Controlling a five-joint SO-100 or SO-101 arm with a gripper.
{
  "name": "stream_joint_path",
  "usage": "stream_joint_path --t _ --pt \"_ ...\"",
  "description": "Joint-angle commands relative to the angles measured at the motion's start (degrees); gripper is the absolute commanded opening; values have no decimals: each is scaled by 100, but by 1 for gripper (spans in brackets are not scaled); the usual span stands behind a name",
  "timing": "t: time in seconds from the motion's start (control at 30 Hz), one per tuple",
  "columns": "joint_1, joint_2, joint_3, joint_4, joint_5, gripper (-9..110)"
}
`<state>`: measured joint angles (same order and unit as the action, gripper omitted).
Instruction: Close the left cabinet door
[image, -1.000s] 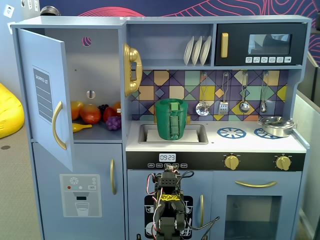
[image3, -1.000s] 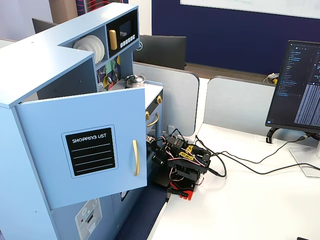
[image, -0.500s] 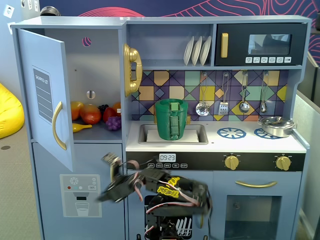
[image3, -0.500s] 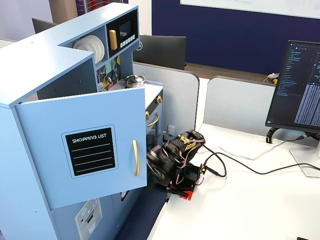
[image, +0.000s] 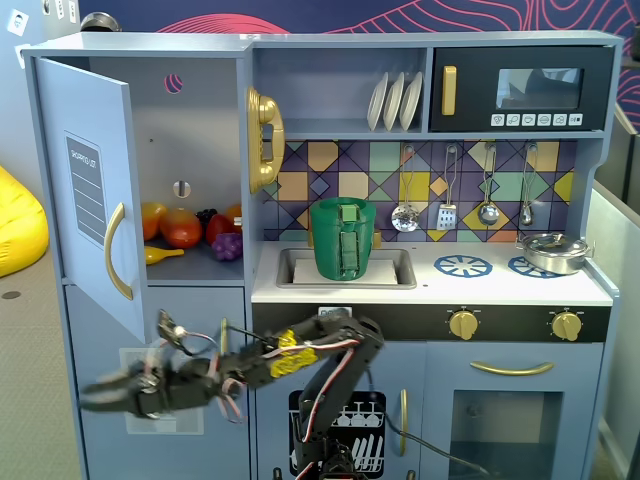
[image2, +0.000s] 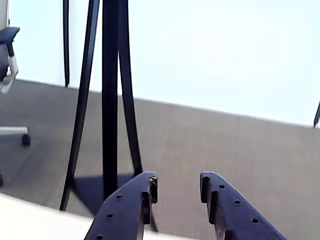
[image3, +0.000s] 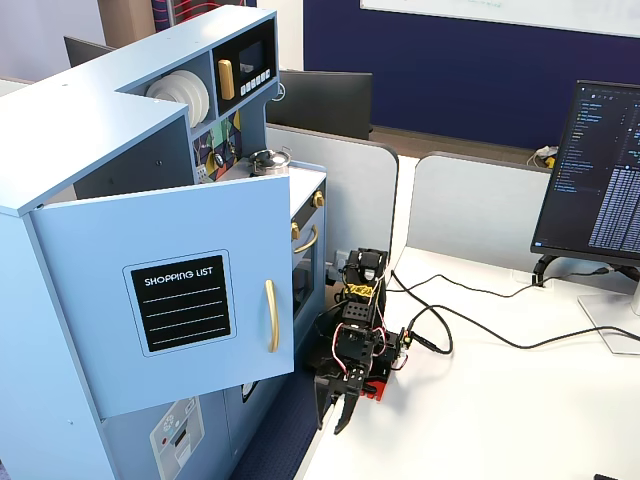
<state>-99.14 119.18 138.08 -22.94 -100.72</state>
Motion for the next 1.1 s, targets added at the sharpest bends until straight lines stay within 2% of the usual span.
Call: stream_joint_path --t 0.0,0.13,0.23,0.47,0.73,0.93,1.07 --pt "290 -958 -2180 0 -255 0" --pt "501 -1494 -3463 580 -510 0" --pt "703 -1600 -3814 782 -606 0" --pt "1389 -809 -2830 800 -765 0" --pt "3155 554 -1345 800 -316 0" --pt "4658 396 -1749 1011 -88 0" --pt "5098 44 -2241 1011 -44 0"
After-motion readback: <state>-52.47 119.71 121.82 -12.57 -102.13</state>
